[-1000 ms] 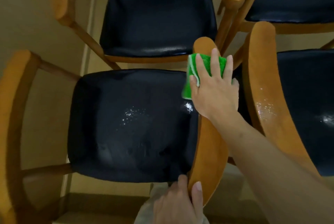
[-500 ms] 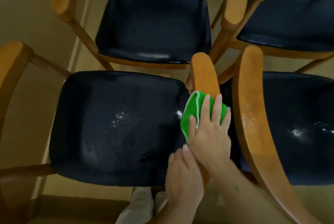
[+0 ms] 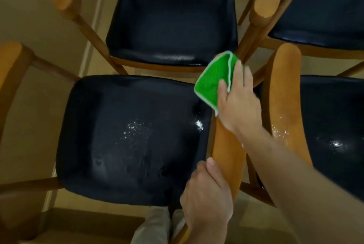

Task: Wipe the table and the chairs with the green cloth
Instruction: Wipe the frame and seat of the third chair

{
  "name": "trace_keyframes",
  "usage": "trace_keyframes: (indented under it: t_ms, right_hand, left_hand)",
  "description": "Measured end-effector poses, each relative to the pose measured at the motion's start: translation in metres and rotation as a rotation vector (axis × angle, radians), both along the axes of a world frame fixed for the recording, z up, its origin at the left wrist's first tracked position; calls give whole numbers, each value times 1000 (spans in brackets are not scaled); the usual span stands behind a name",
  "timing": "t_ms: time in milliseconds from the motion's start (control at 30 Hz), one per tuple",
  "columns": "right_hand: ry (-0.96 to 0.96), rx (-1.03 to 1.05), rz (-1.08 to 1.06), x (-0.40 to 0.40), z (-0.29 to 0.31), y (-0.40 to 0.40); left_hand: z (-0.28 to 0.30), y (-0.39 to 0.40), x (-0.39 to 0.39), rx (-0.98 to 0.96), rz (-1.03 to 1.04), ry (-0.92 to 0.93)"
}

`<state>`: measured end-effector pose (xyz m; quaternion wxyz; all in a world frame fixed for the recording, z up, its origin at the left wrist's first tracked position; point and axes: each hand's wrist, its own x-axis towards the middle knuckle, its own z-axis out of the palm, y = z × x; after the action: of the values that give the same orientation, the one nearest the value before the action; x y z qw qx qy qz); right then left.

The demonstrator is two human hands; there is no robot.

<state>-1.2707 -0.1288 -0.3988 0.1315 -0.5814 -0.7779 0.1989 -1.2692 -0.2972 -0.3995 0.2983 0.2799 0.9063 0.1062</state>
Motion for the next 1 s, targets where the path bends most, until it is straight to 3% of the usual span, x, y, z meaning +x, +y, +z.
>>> trace_keyframes:
  t_ms: [167, 267, 400, 733, 867, 1000]
  right_hand:
    - [134, -242, -149, 39, 3, -80]
    - [224, -374, -235, 43, 2, -88]
    - [113, -270, -186, 35, -1, -65]
    - [-45, -105, -10, -30, 2, 60]
    - [-255, -52, 220, -27, 1, 57]
    - [-398, -15, 345, -7, 7, 6]
  left_hand:
    - [-2, 2, 0, -101, 36, -30]
    - [-1, 6, 1, -178, 50, -49]
    - [2, 10, 0, -259, 38, -20]
    - [2, 11, -2, -229, -25, 0]
    - [7, 9, -1, -211, -17, 16]
    - [11, 8, -2, -125, 26, 46]
